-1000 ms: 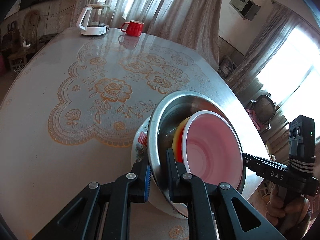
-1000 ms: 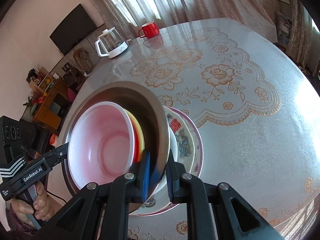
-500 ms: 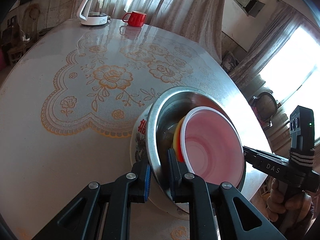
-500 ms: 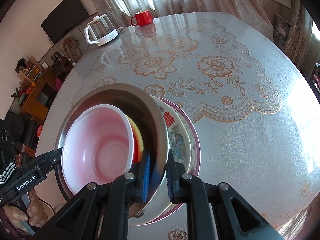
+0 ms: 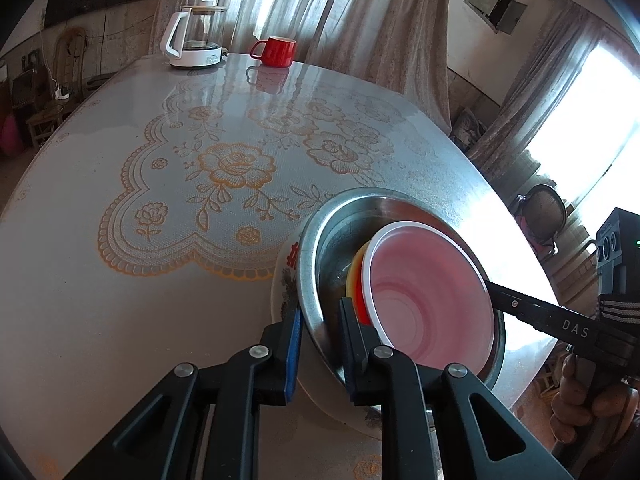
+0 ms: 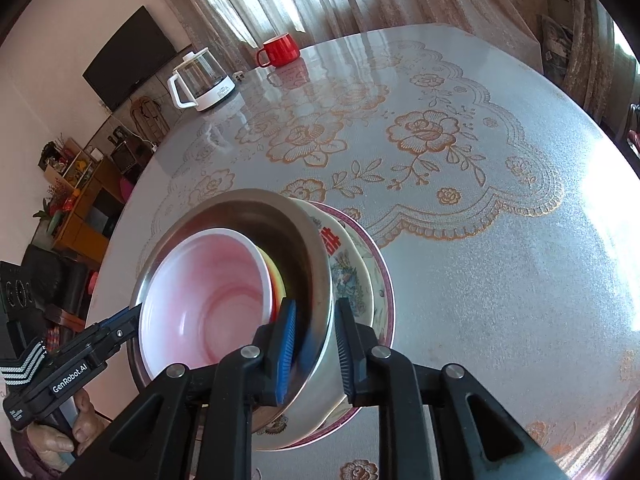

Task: Organize plates and bowls
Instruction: 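Lower the steel bowl onto the plate stack and open the right gripper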

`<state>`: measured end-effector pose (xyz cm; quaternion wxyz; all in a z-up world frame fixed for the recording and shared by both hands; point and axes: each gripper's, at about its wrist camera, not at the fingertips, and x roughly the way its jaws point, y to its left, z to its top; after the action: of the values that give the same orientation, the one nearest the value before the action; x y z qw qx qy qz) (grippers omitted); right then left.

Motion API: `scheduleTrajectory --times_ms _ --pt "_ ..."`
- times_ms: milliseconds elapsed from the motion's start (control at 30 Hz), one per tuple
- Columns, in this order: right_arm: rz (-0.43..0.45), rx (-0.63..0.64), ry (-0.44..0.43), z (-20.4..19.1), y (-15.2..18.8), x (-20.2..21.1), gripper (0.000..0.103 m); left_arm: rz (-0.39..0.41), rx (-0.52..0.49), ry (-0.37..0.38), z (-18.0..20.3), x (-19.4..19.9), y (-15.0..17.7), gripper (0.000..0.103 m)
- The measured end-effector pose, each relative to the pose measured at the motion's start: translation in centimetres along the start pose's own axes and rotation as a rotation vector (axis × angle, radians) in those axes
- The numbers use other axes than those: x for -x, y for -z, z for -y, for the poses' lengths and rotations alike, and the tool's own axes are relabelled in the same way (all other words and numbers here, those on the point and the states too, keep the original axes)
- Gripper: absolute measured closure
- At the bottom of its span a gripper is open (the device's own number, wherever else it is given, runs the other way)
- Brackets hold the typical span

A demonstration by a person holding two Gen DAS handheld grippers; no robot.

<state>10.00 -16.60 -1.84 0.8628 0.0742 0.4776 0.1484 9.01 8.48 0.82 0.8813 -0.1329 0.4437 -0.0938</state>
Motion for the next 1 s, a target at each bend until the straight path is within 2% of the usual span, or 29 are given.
scheduleTrajectory --times_ms 167,233,367,1000 --pt "0.021 0.017 0.017 -0.4 0.6 0.7 0.084 0.020 -0.027 -0.018 0.4 0.3 0.3 0.084" --pt "0.031 0.024 0.026 -0.4 1.0 0.9 0.089 0.023 -0.032 -0.023 0.5 0.3 0.4 0.084" --pt "0.049 0.070 0.067 -1.1 1.4 1.1 0.089 0.034 -0.050 -0.045 0.7 0.2 0.5 0.084" --pt "0.062 0.070 0.068 -1.2 1.7 1.2 0.087 0.064 -0.032 -0.049 0.7 0.7 1.0 0.084"
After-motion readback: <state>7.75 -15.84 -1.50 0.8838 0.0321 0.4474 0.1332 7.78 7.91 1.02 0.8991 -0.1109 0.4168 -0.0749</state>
